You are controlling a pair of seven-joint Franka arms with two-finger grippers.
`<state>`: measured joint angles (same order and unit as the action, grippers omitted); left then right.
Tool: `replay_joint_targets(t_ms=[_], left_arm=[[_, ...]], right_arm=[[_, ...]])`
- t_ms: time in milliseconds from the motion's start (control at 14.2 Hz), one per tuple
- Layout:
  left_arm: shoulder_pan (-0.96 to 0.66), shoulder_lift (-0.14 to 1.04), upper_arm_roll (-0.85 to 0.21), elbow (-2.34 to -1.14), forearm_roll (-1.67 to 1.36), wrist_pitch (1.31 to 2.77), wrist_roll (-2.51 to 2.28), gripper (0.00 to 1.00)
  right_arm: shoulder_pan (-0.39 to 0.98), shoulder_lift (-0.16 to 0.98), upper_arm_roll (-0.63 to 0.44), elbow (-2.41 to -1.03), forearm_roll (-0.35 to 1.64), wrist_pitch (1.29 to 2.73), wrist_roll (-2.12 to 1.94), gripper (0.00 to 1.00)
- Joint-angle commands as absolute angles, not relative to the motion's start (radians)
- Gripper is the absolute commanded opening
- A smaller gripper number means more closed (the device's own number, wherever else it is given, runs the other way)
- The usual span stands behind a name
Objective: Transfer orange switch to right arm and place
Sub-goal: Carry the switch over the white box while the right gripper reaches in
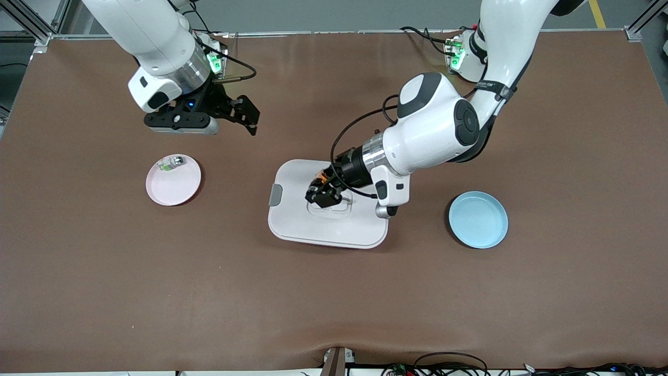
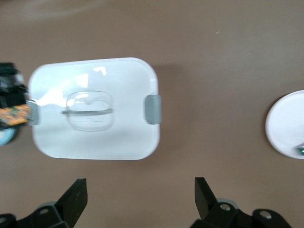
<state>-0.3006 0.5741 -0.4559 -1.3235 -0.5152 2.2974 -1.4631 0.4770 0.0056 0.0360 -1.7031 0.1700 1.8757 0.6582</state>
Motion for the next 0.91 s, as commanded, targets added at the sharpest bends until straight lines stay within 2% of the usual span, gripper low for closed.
replay_joint_targets(t_ms=[0,422,843], left_arm=[[-0.321,0.594,-0.462,-1.296,-0.577,2.303,-1.508,0.0],[-0.376,0.6,-0.46,-1.296,-0.594,2.318,-1.571,0.0],[-0.41,0.594,-0.456,-1.29,-0.594,2.318,-1.572,0.0]], right_arm=[[0.479,-0.046,0.026,-1.787,0.264,1.995,0.689,1.0],[0.472,-0.109,0.023,-1.947,0.521,2.284,0.673,1.0],[0.472,-0.098,0.021,-1.965,0.525,2.278,0.617,1.0]])
